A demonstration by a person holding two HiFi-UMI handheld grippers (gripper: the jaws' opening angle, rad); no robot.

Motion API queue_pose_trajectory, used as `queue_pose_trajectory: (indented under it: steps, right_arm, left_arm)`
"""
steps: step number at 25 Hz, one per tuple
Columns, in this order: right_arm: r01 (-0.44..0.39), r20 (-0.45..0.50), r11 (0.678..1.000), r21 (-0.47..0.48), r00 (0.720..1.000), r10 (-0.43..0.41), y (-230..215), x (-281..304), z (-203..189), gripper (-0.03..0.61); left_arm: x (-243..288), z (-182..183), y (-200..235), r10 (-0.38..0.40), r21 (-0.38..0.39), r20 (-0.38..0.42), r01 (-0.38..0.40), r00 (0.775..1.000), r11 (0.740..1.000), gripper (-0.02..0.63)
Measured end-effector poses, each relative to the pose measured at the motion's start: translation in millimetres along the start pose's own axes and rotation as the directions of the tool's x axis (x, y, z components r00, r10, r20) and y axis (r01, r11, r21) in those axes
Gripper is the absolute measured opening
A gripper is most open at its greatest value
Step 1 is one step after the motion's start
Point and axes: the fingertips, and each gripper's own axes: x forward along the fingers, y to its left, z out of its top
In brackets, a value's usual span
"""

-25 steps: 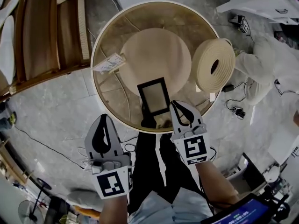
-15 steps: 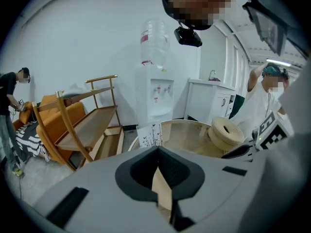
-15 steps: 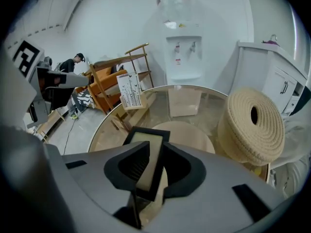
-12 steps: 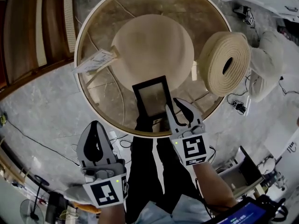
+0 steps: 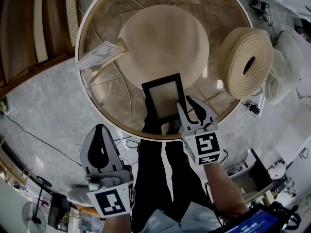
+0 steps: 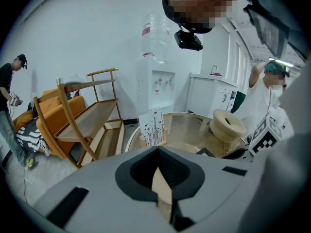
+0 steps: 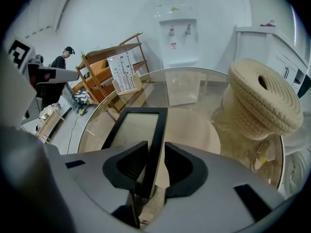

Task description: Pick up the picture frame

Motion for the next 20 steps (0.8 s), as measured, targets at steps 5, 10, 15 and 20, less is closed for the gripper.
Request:
queue_pose_trajectory:
  steps: [5,10,15,20]
  right_arm:
    - [-0.026,0.015,1.0,0.014,1.0,0.026,1,3,-2,0.113]
    - [-0.061,0.024,0.995,0.075,0.998,0.06,-1,3,-3,0.093]
    - [-0.038,0.03,0.999,0.027,0.999,0.038,0,-4,11,0.081]
    - [-0.01,0.082,1.0,-0.012,0.997,0.011,4,-25,35,0.081]
  left_arm:
    - [-1,-1,5,0.007,0.002,-0.002,-0.007,1.0,1.0,0.015]
    - [-2,4,5,0.009,-0.001,0.009,-0.009,1.0,1.0,0.015]
    - [-9,22,4,0.025,-0.018,0.044,-0.024,0.999,1.0,0.015]
    - [-24,47,1,0.022,-0.02,0.105,-0.02,0.994,1.0,0.015]
